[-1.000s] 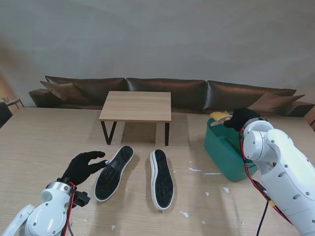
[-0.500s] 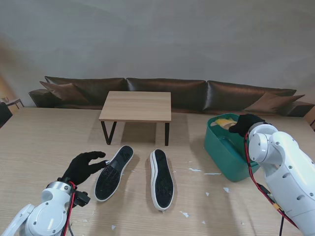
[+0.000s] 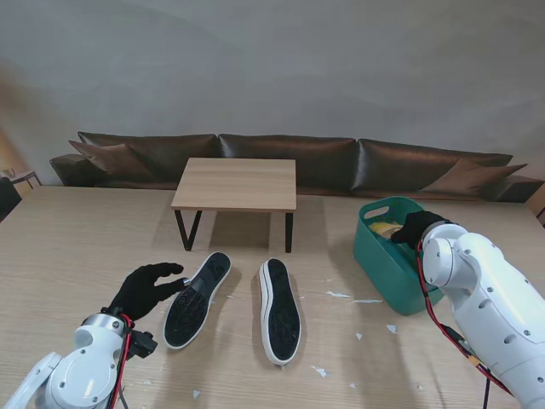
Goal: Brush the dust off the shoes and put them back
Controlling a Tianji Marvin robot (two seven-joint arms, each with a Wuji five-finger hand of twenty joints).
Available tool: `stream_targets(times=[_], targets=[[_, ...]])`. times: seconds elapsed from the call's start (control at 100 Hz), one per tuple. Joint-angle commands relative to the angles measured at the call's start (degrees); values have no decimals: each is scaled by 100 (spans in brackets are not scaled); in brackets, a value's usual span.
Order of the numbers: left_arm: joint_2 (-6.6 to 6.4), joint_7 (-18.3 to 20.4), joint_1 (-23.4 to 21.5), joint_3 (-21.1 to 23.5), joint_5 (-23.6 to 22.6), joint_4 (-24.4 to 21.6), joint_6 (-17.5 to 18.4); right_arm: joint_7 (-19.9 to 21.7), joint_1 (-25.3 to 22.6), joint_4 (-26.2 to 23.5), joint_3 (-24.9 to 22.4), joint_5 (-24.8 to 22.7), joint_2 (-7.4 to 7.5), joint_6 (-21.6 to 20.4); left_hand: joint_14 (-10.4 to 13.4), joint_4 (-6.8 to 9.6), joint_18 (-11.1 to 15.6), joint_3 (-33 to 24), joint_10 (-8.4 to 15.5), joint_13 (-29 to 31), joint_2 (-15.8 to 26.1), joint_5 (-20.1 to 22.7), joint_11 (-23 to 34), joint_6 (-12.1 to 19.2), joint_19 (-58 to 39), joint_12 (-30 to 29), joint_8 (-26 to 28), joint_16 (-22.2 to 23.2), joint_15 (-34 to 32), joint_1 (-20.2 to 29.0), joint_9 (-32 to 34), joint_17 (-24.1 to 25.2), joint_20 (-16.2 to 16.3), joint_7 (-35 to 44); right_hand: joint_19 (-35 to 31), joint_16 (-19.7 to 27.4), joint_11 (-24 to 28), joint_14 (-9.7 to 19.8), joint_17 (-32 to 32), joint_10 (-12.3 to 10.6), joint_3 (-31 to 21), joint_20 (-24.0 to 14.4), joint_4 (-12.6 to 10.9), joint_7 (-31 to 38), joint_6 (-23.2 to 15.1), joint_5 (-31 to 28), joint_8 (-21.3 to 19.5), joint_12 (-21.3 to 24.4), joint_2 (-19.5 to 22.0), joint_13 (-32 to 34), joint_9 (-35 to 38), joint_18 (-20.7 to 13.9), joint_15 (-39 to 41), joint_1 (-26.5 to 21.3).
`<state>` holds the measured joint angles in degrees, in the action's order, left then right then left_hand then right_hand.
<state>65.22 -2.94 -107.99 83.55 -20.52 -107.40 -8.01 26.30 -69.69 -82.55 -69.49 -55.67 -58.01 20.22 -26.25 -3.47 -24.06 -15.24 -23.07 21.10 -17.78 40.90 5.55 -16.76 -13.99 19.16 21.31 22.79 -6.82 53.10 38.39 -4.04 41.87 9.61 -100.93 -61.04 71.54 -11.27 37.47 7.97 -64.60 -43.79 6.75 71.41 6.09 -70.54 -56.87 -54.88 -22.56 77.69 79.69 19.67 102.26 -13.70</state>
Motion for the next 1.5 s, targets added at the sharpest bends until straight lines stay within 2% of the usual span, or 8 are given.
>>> stream_targets(times=[0.0,0.22,0.4,0.7,0.9,1.04,1.18,1.49], targets=[[25,67,-30,-14,29,5,-23,53,33,66,44,-52,-24,7,91,91,179,-26,64,-219,18,-60,-52,113,168,-38,-21,-33,93,-185,-175,104,-15,-51,-367,129,85,831,2876,92,-44,148,-126,-54,243,-629,101,-7,528,-265,313,-223,167,-44],[38,4,-49,-46,29,2,-45,17,151,195,168,-194,-24,55,95,94,181,0,74,-222,20,-75,-52,105,168,-39,-24,-33,97,-178,-177,105,-13,-60,551,642,-902,732,2682,-3,159,498,-154,-772,13,-420,189,164,526,-267,294,130,-438,115],[41,-9,-54,-58,31,5,-52,116,216,270,239,-340,-4,-6,89,96,181,16,72,-216,27,-74,-54,107,169,-39,-25,-33,95,-173,-181,105,-12,-61,1183,1087,-1689,701,2003,-162,331,502,-208,-1139,-115,106,209,47,515,-257,59,40,-1372,220],[40,-1,-52,-65,40,7,-62,261,243,270,278,-497,12,72,89,98,182,34,71,-210,31,-68,-48,116,168,-37,-23,-31,93,-173,-169,102,-10,-56,1670,1791,-1795,513,993,-222,878,294,-270,-1571,125,1633,521,-78,212,-264,-1291,-86,-2858,622],[39,4,-55,-66,43,8,-63,333,246,240,261,-619,17,88,83,99,178,39,57,-210,40,-61,-47,105,167,-36,-23,-30,92,-165,-157,99,-10,-54,1826,2037,-1691,431,621,-240,1157,205,-313,-1552,177,2277,864,103,103,-280,-1878,-162,-3514,693],[38,9,-51,-67,45,15,-52,262,191,159,168,-605,3,93,81,100,169,44,52,-201,47,-64,-45,107,168,-35,-24,-28,89,-165,-147,96,-10,-56,1896,2086,-1818,369,526,-210,1200,208,-320,-1736,173,2396,1041,253,94,-360,-2006,-158,-3784,680],[39,12,-37,-85,67,27,-67,-35,22,-72,-49,-484,-42,68,71,101,169,49,50,-204,48,-77,-50,109,168,-36,-26,-27,90,-159,-157,96,-10,-62,1969,2076,-2155,283,469,-119,1194,220,-322,-2025,65,2396,1277,610,71,-420,-2047,-104,-4055,645],[6,146,-31,-69,9,-52,-115,-681,-708,-1185,-785,185,-180,77,65,103,172,58,28,-211,51,-97,-54,117,164,-38,-32,-27,93,-151,-176,92,-7,-71,2068,2116,-2685,47,292,57,1230,183,-311,-2503,-65,2377,1476,1079,41,-647,-2172,55,-4407,575]])
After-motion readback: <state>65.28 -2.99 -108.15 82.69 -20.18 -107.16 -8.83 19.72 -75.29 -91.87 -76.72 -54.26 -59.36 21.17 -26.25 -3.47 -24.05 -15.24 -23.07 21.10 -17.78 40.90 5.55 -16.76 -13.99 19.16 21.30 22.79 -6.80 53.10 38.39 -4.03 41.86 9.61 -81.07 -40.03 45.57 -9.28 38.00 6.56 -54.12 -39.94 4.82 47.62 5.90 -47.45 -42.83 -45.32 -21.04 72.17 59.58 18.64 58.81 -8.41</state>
